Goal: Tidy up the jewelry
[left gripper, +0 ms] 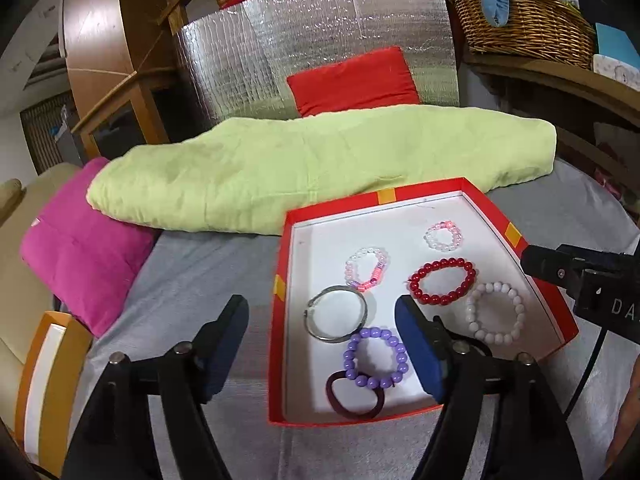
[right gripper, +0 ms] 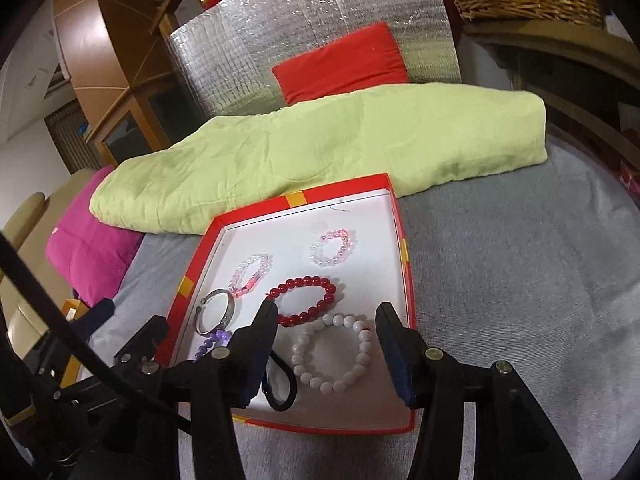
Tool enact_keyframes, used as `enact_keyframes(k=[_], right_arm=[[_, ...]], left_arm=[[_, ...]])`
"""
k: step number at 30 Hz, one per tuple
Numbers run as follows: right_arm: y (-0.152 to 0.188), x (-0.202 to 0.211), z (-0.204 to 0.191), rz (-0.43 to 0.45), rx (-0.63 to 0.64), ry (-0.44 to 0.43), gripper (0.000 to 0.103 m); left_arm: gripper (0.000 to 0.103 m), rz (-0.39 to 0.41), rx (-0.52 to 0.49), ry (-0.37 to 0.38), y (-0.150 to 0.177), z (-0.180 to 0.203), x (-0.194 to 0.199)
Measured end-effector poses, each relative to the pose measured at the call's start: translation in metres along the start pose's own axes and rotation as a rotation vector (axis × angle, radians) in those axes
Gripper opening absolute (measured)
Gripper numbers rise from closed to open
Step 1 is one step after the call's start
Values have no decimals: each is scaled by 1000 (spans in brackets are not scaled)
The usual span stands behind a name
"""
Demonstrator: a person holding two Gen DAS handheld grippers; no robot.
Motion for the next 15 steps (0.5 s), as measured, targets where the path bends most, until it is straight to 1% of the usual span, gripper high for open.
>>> enact_keyframes(k=[1, 3, 9, 11, 15], right_arm=[[1, 2, -2, 3, 8, 3, 54], [3, 8, -5, 8, 28, 8, 54], [15, 26, -10, 4, 71, 23, 56], [21, 35, -10, 0, 92, 46, 58], [30, 56, -6, 15, 117, 91, 58]], left_arm=[[80, 6, -1, -8, 0, -1, 4], [80, 13, -4, -15, 1, -3, 10], [80, 2, 21, 9, 3, -8, 25], [80, -6, 41, 26, 5, -9, 31], [80, -20, 52, 2, 11, -12, 38]])
Point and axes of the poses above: each gripper's, at about its wrist camera, not at the fingertips, and x roughly against the way its jaws point, z to its right, y to its underside, the point moved 3 cm from there along -x, roughly the way its jaws point, and after that the axes turned 4 degrees about y, right-handed, at the moved point
